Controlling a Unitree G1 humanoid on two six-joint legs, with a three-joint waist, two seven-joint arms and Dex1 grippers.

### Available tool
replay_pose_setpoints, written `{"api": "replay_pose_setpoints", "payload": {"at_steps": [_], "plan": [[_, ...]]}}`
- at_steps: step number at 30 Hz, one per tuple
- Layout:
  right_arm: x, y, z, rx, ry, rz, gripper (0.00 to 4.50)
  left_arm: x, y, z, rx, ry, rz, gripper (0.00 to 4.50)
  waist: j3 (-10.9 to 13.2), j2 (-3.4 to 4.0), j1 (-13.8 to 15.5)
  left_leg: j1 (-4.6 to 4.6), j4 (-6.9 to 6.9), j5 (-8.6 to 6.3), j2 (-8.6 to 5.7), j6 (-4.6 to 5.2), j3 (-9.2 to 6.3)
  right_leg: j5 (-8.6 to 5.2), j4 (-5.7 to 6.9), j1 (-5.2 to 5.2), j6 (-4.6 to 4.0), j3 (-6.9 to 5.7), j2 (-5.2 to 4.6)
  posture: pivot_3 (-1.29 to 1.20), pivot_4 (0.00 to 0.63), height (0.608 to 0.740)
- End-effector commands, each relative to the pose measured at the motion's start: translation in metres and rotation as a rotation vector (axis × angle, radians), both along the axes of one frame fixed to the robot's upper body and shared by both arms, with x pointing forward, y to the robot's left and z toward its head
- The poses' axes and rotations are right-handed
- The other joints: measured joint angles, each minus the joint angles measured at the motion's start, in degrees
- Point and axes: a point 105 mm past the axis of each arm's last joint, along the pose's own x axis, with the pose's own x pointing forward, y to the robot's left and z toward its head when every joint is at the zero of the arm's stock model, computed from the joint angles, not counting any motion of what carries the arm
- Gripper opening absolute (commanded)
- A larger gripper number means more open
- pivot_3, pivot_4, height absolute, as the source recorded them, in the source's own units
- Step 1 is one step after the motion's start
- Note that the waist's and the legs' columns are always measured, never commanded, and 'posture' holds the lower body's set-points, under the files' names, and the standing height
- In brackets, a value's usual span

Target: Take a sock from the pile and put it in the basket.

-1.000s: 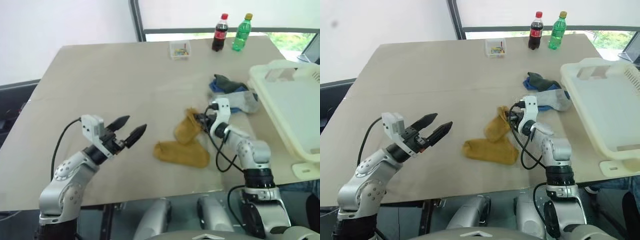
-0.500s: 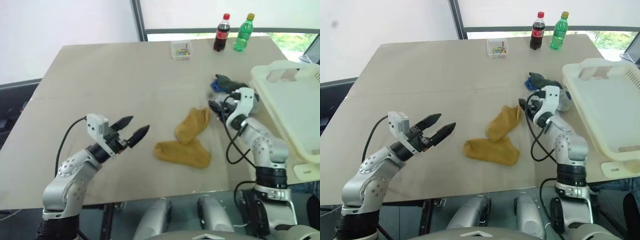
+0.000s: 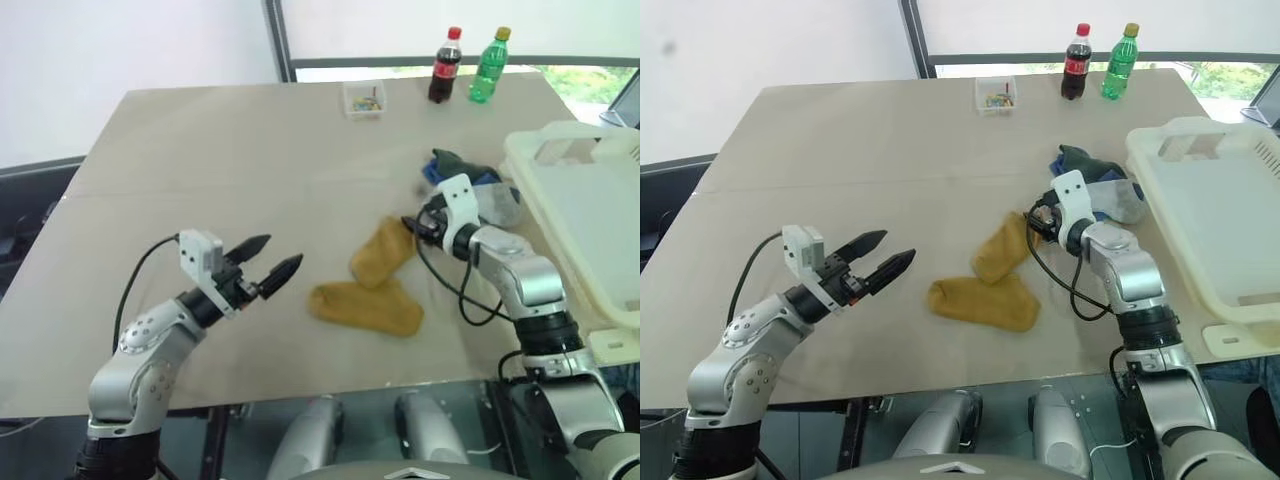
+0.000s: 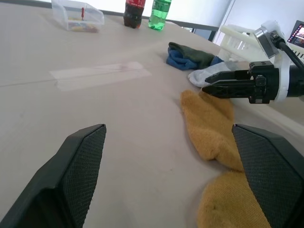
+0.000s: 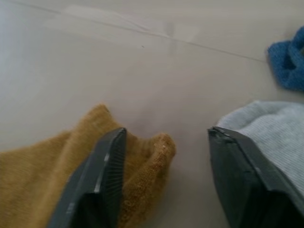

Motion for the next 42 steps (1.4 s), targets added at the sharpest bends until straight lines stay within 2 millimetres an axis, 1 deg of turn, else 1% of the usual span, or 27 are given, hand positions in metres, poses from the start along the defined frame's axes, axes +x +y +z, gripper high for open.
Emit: {"api": "replay_pose_setpoints", "payload": {"at_steps": [1, 2, 3, 4, 6, 8, 12, 14, 15, 16, 17, 20, 24, 27, 29, 30, 31, 33, 34, 35, 36, 37, 39, 42], "plan": [[0.002, 0.005, 0.012, -0.006, -0.025, 0.044, 1.38, -0.004, 0.001, 0.012, 0.005, -0.057, 0.011, 4.50, 0.0, 0.00, -0.1, 0.00, 0.00, 0.00, 0.00, 0.00, 0.00, 0.00, 0.00, 0.00, 0.00, 0.00, 0.00, 0.00, 0.150, 0.739], [0.002, 0.006, 0.011, -0.006, -0.011, 0.053, 0.71, -0.004, 0.001, 0.012, 0.004, -0.057, 0.014, 4.50, 0.0, 0.00, -0.1, 0.00, 0.00, 0.00, 0.00, 0.00, 0.01, 0.00, 0.00, 0.00, 0.00, 0.00, -0.01, 0.00, 0.150, 0.739], [0.002, 0.006, 0.010, -0.003, -0.003, 0.057, 0.23, -0.004, 0.001, 0.012, 0.003, -0.057, 0.016, 4.50, 0.0, 0.00, -0.2, 0.00, 0.00, 0.00, 0.01, 0.00, 0.01, 0.00, 0.00, 0.00, 0.00, 0.01, -0.02, 0.00, 0.150, 0.739], [0.002, 0.007, 0.011, 0.014, 0.011, 0.059, 0.04, -0.004, 0.001, 0.012, 0.002, -0.057, 0.017, 4.50, 0.0, 0.00, -0.1, 0.00, 0.00, 0.00, 0.01, 0.00, 0.01, 0.00, 0.00, 0.00, 0.00, 0.01, -0.02, 0.00, 0.150, 0.739], [0.003, 0.009, 0.015, 0.058, 0.030, 0.057, 0.04, -0.005, 0.000, 0.012, 0.000, -0.057, 0.019, 4.50, 0.0, 0.00, -0.1, 0.00, 0.00, 0.00, 0.01, 0.00, 0.01, 0.00, 0.00, 0.00, 0.00, 0.01, -0.02, 0.00, 0.150, 0.739], [0.006, 0.012, 0.024, 0.152, 0.049, 0.035, 0.04, -0.005, 0.001, 0.012, -0.002, -0.057, 0.021, 4.50, 0.0, 0.00, -0.2, 0.00, 0.00, 0.00, 0.01, 0.00, 0.01, 0.00, 0.00, 0.00, 0.00, 0.01, -0.02, 0.00, 0.150, 0.739], [0.017, 0.021, 0.055, 0.379, 0.062, -0.018, 0.04, -0.004, 0.002, 0.011, -0.006, -0.055, 0.026, 4.50, 0.0, 0.01, -0.2, 0.00, -0.01, 0.00, 0.03, 0.00, -0.01, 0.01, 0.02, -0.02, -0.01, 0.02, 0.00, 0.00, 0.150, 0.739], [0.026, 0.024, 0.069, 0.473, 0.047, -0.077, 0.04, -0.003, 0.002, 0.011, -0.011, -0.054, 0.027, 4.50, 0.0, 0.01, -0.2, 0.00, -0.01, 0.00, 0.03, 0.00, -0.02, 0.01, 0.02, -0.02, -0.01, 0.01, -0.01, 0.00, 0.150, 0.739], [0.031, 0.023, 0.069, 0.494, 0.051, -0.127, 0.04, -0.003, 0.002, 0.011, -0.012, -0.054, 0.028, 4.50, 0.0, 0.01, -0.2, 0.00, -0.01, 0.00, 0.02, 0.00, -0.02, 0.01, 0.02, -0.02, -0.01, 0.01, -0.01, 0.00, 0.150, 0.739], [0.035, 0.022, 0.067, 0.490, 0.051, -0.170, 0.04, -0.002, 0.002, 0.010, -0.013, -0.054, 0.027, 4.50, 0.0, 0.01, -0.2, 0.00, -0.01, 0.00, 0.02, 0.00, -0.01, 0.01, 0.02, -0.02, -0.01, 0.01, -0.01, 0.00, 0.150, 0.739], [0.038, 0.019, 0.059, 0.437, 0.035, -0.214, 0.04, -0.001, 0.000, 0.010, -0.012, -0.054, 0.026, 4.50, 0.0, 0.00, -0.2, 0.00, -0.01, 0.00, 0.02, 0.00, -0.02, 0.01, 0.02, -0.02, -0.02, 0.00, 0.00, 0.00, 0.150, 0.739], [0.035, 0.012, 0.035, 0.380, 0.063, -0.272, 0.04, 0.001, -0.002, 0.011, -0.008, -0.056, 0.021, 4.50, 0.0, 0.00, 0.4, -0.01, -0.01, 0.01, -0.03, -0.02, -0.09, 0.01, -0.05, -0.01, -0.02, -0.11, 0.03, 0.00, 0.150, 0.739], [0.018, 0.000, 0.012, 0.305, 0.086, -0.317, 0.04, 0.006, -0.002, 0.011, 0.016, -0.055, 0.025, 4.50, 0.0, 0.02, 0.3, -0.07, -0.01, 0.03, -0.09, -0.05, -0.04, 0.01, -0.05, -0.02, -0.02, -0.05, 0.02, 0.00, 0.150, 0.739], [0.001, 0.000, 0.000, 0.264, 0.110, -0.301, 0.04, 0.011, -0.012, 0.004, 0.051, -0.026, -0.002, 4.50, 0.0, 0.04, 0.0, -0.04, -0.01, 0.02, -0.03, -0.03, -0.03, 0.01, -0.01, -0.03, -0.02, -0.02, 0.02, 0.00, 0.150, 0.739], [-0.010, 0.004, -0.003, 0.238, 0.104, -0.258, 0.04, 0.013, -0.024, 0.002, 0.045, -0.006, -0.052, 4.50, 0.0, 0.04, -0.1, -0.03, -0.01, 0.01, -0.02, -0.01, -0.03, 0.01, 0.03, -0.03, -0.01, -0.02, 0.03, 0.00, 0.150, 0.739], [-0.013, 0.005, -0.003, 0.254, 0.108, -0.245, 0.04, 0.014, -0.029, 0.002, 0.034, 0.011, -0.069, 4.50, 0.0, 0.03, -0.2, -0.02, -0.01, 0.01, -0.02, -0.01, -0.03, 0.01, 0.03, -0.03, -0.01, -0.02, 0.03, 0.00, 0.150, 0.739], [-0.015, 0.006, 0.000, 0.271, 0.098, -0.236, 0.31, 0.016, -0.031, -0.002, 0.046, 0.028, -0.077, 4.50, 0.0, 0.03, -0.3, -0.01, -0.01, 0.01, -0.02, 0.00, -0.03, 0.01, 0.03, -0.02, -0.01, -0.02, 0.03, 0.00, 0.150, 0.739], [-0.017, 0.008, 0.005, 0.277, 0.078, -0.222, 1.00, 0.018, -0.035, -0.004, 0.062, 0.038, -0.100, 4.50, 0.0, 0.04, -0.5, 0.03, 0.00, 0.00, -0.01, 0.01, 0.01, 0.01, 0.06, 0.00, 0.00, 0.02, 0.05, 0.00, 0.150, 0.739], [-0.019, 0.009, 0.008, 0.260, 0.061, -0.208, 1.52, 0.020, -0.036, -0.005, 0.055, 0.055, -0.105, 4.50, 0.0, 0.04, -0.4, 0.04, 0.00, 0.00, -0.01, 0.01, 0.02, 0.01, 0.08, -0.01, 0.00, 0.03, 0.06, 0.00, 0.150, 0.739], [-0.021, 0.008, 0.010, 0.245, 0.047, -0.209, 1.85, 0.023, -0.037, -0.007, 0.052, 0.071, -0.103, 4.50, 0.0, 0.05, -0.3, 0.04, 0.00, 0.00, -0.01, 0.01, 0.01, 0.01, 0.10, -0.02, 0.00, 0.03, 0.09, 0.00, 0.150, 0.739], [-0.022, 0.006, 0.014, 0.234, 0.021, -0.210, 2.43, 0.025, -0.038, -0.009, 0.057, 0.084, -0.105, 4.50, 0.0, 0.04, -0.3, 0.04, 0.00, 0.00, -0.01, 0.00, -0.01, 0.01, 0.10, -0.03, -0.01, 0.01, 0.18, 0.00, 0.150, 0.739], [-0.024, 0.003, 0.019, 0.216, -0.007, -0.196, 2.77, 0.028, -0.039, -0.012, 0.068, 0.105, -0.108, 4.50, 0.0, 0.04, -0.2, 0.03, 0.00, 0.00, -0.01, 0.00, -0.01, 0.01, 0.10, -0.03, -0.01, 0.01, 0.18, 0.00, 0.150, 0.739], [-0.027, 0.001, 0.027, 0.175, -0.061, -0.164, 2.77, 0.032, -0.041, -0.017, 0.078, 0.147, -0.112, 4.50, 0.0, 0.04, -0.1, 0.01, 0.02, 0.00, -0.03, 0.00, -0.01, 0.01, 0.09, -0.02, 0.00, 0.01, 0.17, 0.00, 0.150, 0.739], [-0.032, -0.002, 0.035, 0.096, -0.121, -0.102, 2.77, 0.035, -0.050, -0.014, 0.054, 0.176, -0.142, 4.50, 0.0, 0.03, -0.1, 0.01, 0.04, 0.00, -0.06, 0.01, 0.00, 0.01, 0.07, 0.00, 0.01, 0.00, 0.14, 0.00, 0.150, 0.739]]}}
